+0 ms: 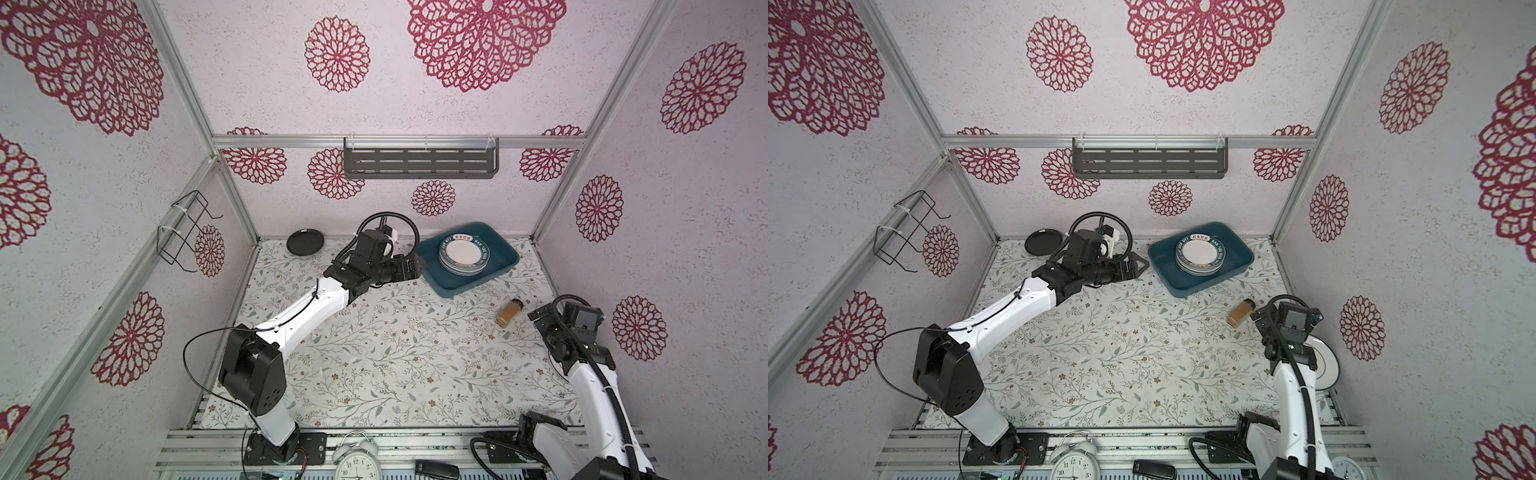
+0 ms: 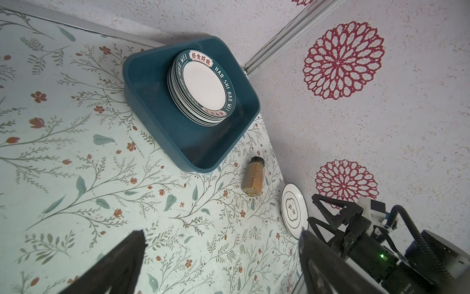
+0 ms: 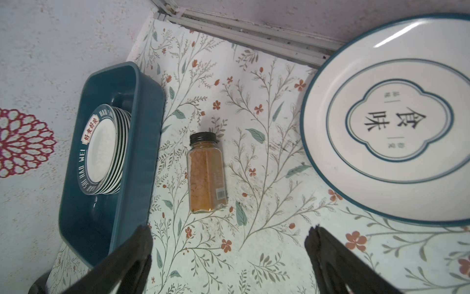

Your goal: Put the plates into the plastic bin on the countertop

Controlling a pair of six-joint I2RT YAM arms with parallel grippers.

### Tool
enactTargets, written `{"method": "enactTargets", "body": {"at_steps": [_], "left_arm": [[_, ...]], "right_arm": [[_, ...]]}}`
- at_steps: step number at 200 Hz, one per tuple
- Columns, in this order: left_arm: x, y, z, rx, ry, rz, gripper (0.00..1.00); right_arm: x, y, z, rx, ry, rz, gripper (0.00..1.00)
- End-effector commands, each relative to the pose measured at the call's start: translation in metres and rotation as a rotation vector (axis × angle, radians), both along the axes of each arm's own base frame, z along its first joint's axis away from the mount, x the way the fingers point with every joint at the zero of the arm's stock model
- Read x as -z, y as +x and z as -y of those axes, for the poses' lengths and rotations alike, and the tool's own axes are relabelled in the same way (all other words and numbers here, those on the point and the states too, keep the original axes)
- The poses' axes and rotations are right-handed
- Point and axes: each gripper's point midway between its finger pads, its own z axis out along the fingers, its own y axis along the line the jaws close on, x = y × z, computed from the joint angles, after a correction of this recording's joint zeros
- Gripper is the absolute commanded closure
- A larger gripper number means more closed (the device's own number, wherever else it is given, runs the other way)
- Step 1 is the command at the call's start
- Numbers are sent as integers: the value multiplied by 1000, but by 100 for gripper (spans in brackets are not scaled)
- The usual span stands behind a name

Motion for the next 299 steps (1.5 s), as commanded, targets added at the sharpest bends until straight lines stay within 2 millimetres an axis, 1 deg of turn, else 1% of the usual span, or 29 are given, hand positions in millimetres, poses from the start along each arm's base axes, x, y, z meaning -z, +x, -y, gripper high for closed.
{"method": "enactTargets", "body": {"at_steps": [1,22,51,79,117,146,164,194,218,248,271,299], "left_arm": [[-9,-10,0,0,12,31,3],[-9,-16,4,-1,19,30,3],[-7,-25,11,7,19,19,3],[-5,-34,17,22,30,19,3],[0,-37,20,47,43,21,3],[2,-34,24,60,52,25,3],[0,-31,29,71,45,30,3],[1,-30,33,87,49,24,3],[2,-31,31,85,51,23,3],[3,-32,28,75,59,20,3],[1,-32,27,73,62,22,3],[-1,-29,27,70,69,29,3]], "right_arm": [[8,-17,9,83,17,-29,1],[21,-31,15,142,44,-45,1],[44,-50,19,221,113,-71,1],[63,-67,19,273,170,-81,1],[85,-85,16,354,222,-59,1],[100,-94,13,412,270,-36,1],[108,-96,11,428,303,-28,1],[118,-101,14,469,315,-35,1],[124,-104,19,509,322,-27,2],[130,-108,29,553,306,-9,6],[141,-114,30,599,335,-16,8],[149,-114,31,628,374,-2,11]]}}
